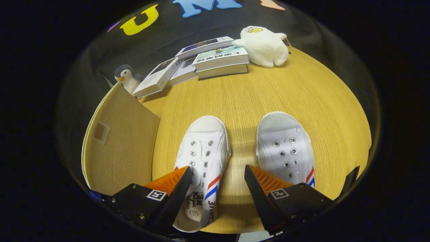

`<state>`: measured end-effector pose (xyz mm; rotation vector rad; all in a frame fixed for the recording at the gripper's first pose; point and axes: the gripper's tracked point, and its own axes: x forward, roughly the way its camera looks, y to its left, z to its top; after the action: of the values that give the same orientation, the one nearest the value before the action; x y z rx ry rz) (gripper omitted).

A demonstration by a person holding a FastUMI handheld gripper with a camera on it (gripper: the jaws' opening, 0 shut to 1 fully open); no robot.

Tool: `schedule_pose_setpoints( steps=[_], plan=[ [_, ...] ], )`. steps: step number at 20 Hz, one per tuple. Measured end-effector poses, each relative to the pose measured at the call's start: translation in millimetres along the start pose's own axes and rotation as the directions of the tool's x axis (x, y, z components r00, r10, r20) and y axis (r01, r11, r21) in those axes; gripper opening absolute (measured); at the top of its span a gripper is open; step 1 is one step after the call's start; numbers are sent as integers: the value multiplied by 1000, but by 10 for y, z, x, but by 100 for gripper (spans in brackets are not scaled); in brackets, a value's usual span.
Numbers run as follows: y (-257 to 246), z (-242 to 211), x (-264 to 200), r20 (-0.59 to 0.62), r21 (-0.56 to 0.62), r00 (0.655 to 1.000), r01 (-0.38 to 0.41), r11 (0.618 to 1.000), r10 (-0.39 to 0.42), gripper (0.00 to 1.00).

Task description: Open the storage box then place both shoes into the box .Put the left shoe in first, then the right shoe, with the right side of both shoes facing outward in a uniform manner.

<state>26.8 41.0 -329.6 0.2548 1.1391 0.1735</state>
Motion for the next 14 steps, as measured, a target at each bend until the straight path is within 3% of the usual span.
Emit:
schedule_pose_setpoints(
  steps=[3,4,5,8,9,11,12,13,14],
  plan=[
    [104,-37,55,-13,49,999,-50,998,51,85],
    [152,-53,61,-17,74,998,-66,995,68,70],
    [139,-40,38,-15,83,998,-63,995,64,60],
    [51,-42,22,-13,88,999,-35,996,36,50],
    [83,-61,54,-18,106,999,-40,994,42,33],
    [28,-55,4,-15,110,1000,-26,994,28,31],
    [5,-83,219,-14,145,1000,-24,989,26,19],
    [34,-68,18,-21,154,999,-21,988,24,8],
    [42,-61,1,-27,161,999,-21,987,26,8]
  ],
)
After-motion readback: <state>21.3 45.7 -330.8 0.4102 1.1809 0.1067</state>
